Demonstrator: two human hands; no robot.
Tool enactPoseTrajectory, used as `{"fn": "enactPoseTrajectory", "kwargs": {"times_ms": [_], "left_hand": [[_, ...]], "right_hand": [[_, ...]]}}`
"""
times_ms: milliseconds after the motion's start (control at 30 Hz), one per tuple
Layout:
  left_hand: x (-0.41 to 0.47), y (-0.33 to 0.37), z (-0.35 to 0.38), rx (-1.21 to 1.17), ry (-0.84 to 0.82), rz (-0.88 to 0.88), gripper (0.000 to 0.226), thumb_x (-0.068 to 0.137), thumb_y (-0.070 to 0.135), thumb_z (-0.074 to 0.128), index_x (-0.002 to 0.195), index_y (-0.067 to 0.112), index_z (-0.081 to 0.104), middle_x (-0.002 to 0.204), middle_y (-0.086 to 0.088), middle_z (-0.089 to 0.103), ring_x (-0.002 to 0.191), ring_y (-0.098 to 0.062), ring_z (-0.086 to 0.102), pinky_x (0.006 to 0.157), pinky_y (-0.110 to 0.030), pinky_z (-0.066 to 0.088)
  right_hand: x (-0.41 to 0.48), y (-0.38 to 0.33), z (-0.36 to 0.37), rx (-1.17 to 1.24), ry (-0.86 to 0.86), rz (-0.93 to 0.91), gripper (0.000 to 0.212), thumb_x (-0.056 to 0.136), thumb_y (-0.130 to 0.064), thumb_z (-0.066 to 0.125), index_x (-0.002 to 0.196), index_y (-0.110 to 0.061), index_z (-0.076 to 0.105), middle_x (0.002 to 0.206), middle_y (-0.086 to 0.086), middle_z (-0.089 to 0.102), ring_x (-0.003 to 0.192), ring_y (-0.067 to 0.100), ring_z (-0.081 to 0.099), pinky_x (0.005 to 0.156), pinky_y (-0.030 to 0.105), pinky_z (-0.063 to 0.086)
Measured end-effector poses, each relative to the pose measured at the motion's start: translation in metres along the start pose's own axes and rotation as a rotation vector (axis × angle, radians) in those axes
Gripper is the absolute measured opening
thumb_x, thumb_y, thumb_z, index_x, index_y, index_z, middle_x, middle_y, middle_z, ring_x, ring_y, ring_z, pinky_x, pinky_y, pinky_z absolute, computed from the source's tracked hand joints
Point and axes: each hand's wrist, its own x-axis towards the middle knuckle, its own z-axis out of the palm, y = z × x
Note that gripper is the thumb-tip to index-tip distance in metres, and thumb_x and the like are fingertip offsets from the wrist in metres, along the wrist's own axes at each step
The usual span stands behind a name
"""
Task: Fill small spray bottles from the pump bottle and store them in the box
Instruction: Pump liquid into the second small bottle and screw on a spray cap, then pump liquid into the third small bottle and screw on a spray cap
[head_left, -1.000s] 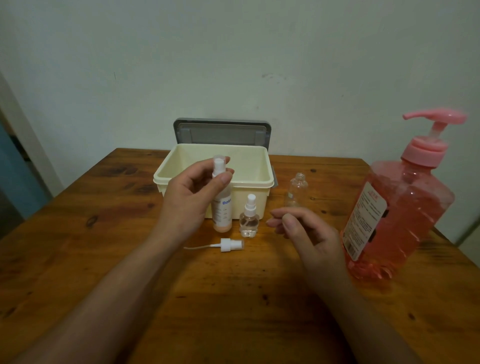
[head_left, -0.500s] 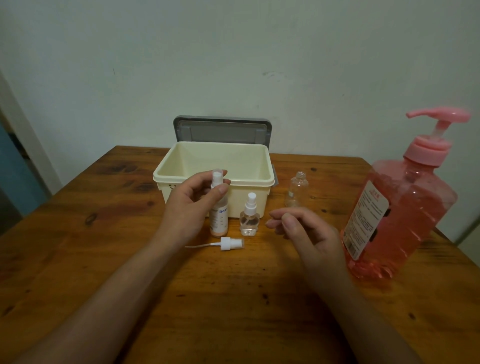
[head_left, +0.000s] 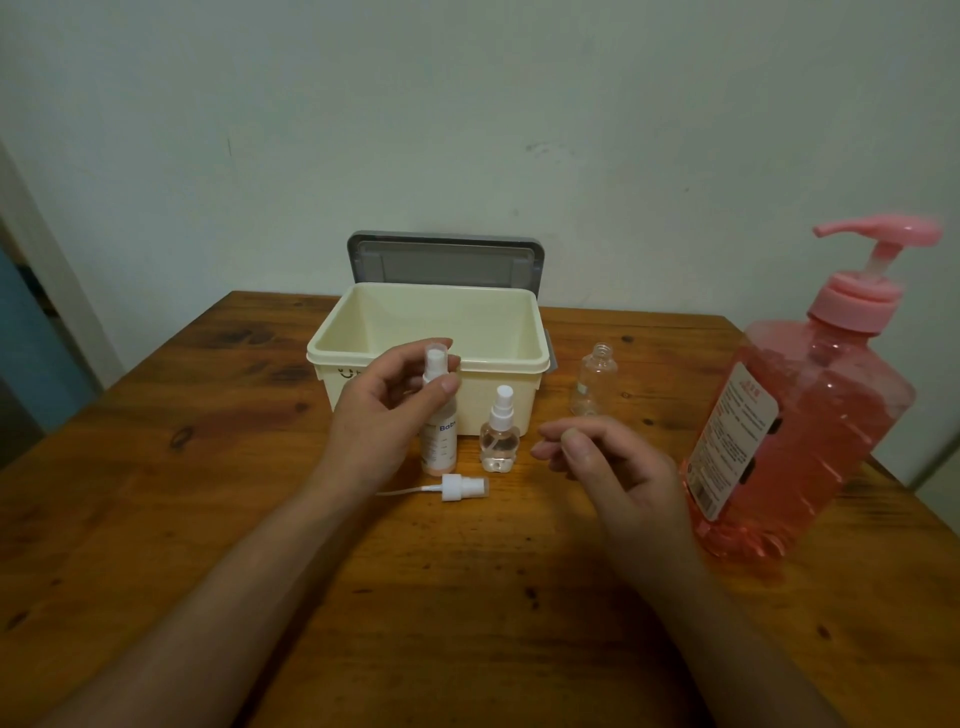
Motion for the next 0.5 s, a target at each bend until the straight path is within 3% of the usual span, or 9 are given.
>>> {"fn": "enactPoseTrajectory", "kwargs": {"times_ms": [100, 267, 367, 500], "left_hand": [[-0.001, 0.001, -0.001, -0.003, 0.01, 0.031, 0.031, 0.09, 0.014, 0.063, 0.117, 0.029, 0.063, 0.117, 0.006, 0.068, 0.11, -0.005, 0.061, 0.083, -0.014, 0.053], [-0.003, 0.003, -0.002, 0.009, 0.051, 0.079, 0.031, 0.09, 0.013, 0.062, 0.119, 0.025, 0.062, 0.118, 0.014, 0.063, 0.104, 0.011, 0.058, 0.076, -0.007, 0.05], [-0.005, 0.006, -0.003, 0.033, 0.134, 0.125, 0.031, 0.091, 0.015, 0.061, 0.121, 0.022, 0.061, 0.118, 0.013, 0.063, 0.108, 0.002, 0.059, 0.077, -0.008, 0.05], [-0.021, 0.02, 0.001, 0.049, 0.303, 0.355, 0.023, 0.094, 0.021, 0.057, 0.116, 0.027, 0.059, 0.116, 0.007, 0.064, 0.11, -0.012, 0.06, 0.084, -0.016, 0.051]], "right_hand": [[0.0, 0.0, 0.0, -0.001, 0.0, -0.004, 0.025, 0.091, -0.038, 0.05, 0.1, -0.025, 0.069, 0.09, -0.013, 0.073, 0.088, 0.01, 0.068, 0.075, 0.031, 0.056], [0.0, 0.0, -0.001, -0.004, 0.0, -0.005, 0.027, 0.091, -0.038, 0.05, 0.1, -0.023, 0.07, 0.09, -0.012, 0.073, 0.088, 0.011, 0.069, 0.076, 0.033, 0.056], [0.0, 0.0, -0.001, -0.007, -0.002, -0.009, 0.027, 0.09, -0.039, 0.049, 0.099, -0.022, 0.07, 0.091, -0.01, 0.073, 0.088, 0.01, 0.069, 0.076, 0.031, 0.057], [0.0, 0.0, 0.0, -0.001, 0.032, -0.041, 0.026, 0.092, -0.036, 0.049, 0.097, -0.022, 0.07, 0.089, -0.011, 0.073, 0.086, 0.009, 0.069, 0.074, 0.025, 0.055]]}}
